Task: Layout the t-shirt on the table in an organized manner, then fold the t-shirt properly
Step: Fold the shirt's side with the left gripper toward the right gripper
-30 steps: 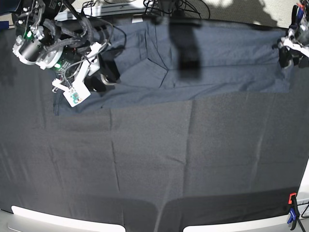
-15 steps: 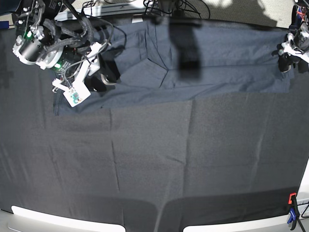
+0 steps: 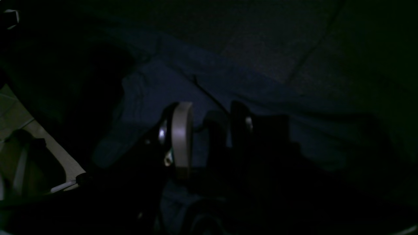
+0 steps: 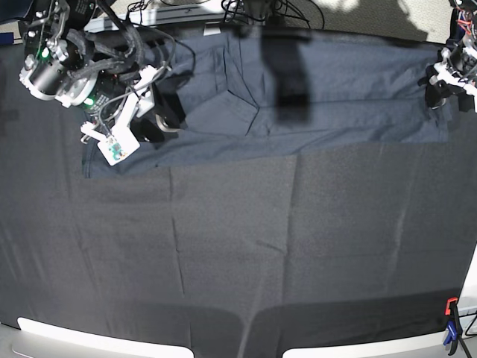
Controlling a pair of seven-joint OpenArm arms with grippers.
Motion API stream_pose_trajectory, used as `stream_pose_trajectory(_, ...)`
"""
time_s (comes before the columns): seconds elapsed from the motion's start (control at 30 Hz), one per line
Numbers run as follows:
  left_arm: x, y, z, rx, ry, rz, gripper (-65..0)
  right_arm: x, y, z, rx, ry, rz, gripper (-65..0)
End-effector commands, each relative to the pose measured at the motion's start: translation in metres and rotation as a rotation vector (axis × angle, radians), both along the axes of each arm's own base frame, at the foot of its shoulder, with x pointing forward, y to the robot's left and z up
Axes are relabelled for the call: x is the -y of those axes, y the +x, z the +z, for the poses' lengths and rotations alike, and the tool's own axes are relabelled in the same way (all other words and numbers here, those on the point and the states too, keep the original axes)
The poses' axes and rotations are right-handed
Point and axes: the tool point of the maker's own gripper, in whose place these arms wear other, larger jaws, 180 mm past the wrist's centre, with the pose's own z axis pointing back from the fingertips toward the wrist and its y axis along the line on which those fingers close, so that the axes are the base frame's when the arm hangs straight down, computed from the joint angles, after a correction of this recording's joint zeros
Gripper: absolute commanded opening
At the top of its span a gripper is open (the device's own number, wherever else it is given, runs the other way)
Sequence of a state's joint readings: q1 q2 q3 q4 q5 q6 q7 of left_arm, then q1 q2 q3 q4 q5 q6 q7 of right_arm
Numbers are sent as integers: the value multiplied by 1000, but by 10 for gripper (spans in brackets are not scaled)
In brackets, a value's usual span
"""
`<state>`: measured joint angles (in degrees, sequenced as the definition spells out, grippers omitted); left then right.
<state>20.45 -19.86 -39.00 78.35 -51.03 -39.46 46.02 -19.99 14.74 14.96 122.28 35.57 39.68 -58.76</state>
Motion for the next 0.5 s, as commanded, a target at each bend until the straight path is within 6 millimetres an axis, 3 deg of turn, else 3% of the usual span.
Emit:
stream_pose_trajectory(0.0,-9,10,15,63,18,8,-650,-4,5,13,53,24,11,-460)
stream_pose_trajectory(0.23,-40,24,34,102,179,-15,-650,-1,8,15,74,17,0,-460)
stream_pose_trajectory(0.47,-60,32,45,113,291,-37,-650,24,24,22,179,-79,-75,-460)
